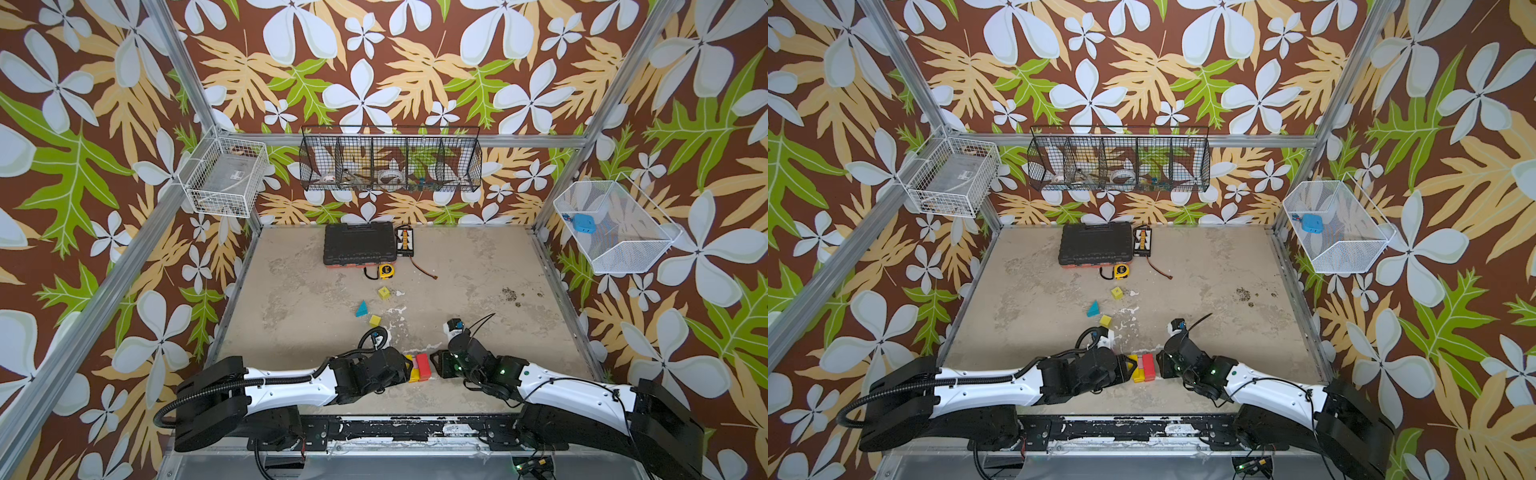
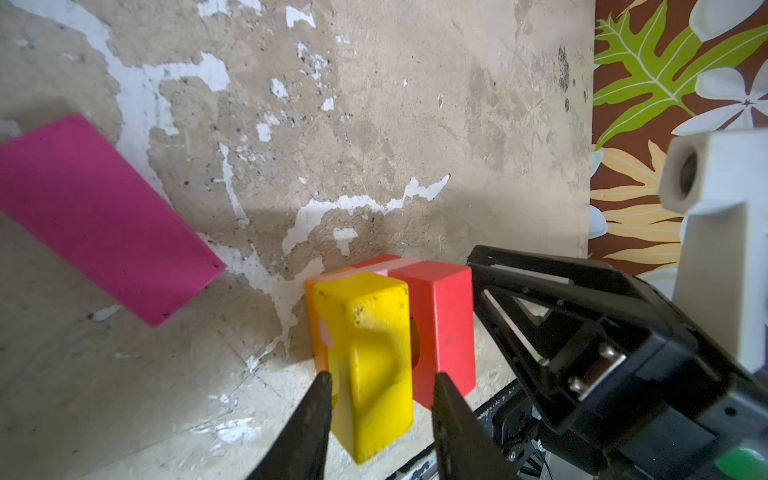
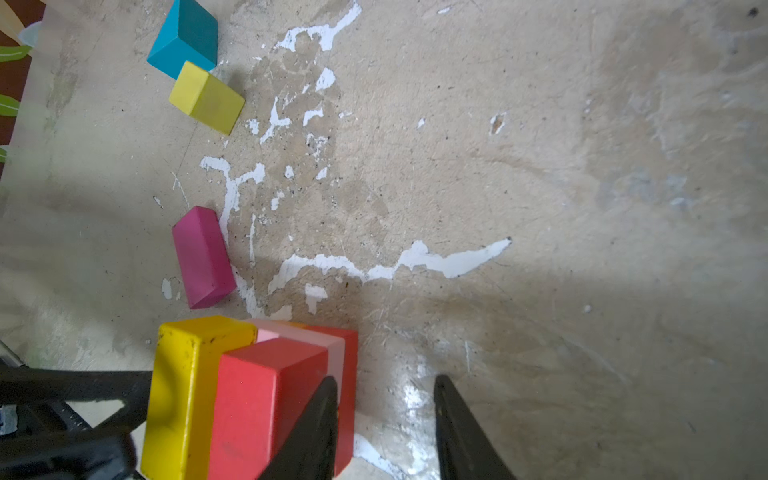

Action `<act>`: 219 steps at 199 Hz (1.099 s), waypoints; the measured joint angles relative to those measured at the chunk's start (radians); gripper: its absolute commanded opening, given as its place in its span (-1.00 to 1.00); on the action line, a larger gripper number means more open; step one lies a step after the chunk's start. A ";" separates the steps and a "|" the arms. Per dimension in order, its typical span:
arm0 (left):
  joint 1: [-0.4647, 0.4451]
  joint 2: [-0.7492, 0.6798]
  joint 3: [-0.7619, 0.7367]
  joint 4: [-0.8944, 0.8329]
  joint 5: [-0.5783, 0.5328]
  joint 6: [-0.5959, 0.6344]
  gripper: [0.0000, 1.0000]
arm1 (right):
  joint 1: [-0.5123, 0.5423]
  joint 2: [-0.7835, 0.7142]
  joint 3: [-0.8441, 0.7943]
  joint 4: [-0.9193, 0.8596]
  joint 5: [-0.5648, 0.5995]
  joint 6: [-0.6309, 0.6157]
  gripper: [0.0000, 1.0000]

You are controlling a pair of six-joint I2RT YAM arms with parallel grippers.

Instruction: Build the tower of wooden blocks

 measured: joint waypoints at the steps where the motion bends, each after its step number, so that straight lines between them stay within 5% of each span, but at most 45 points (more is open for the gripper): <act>1: 0.000 0.001 0.000 0.000 0.000 0.000 -0.16 | 0.001 0.000 0.000 0.000 0.000 0.001 -0.23; 219: 0.000 0.048 0.032 0.017 0.042 0.026 -0.18 | 0.046 0.063 0.028 0.006 0.049 0.060 -0.37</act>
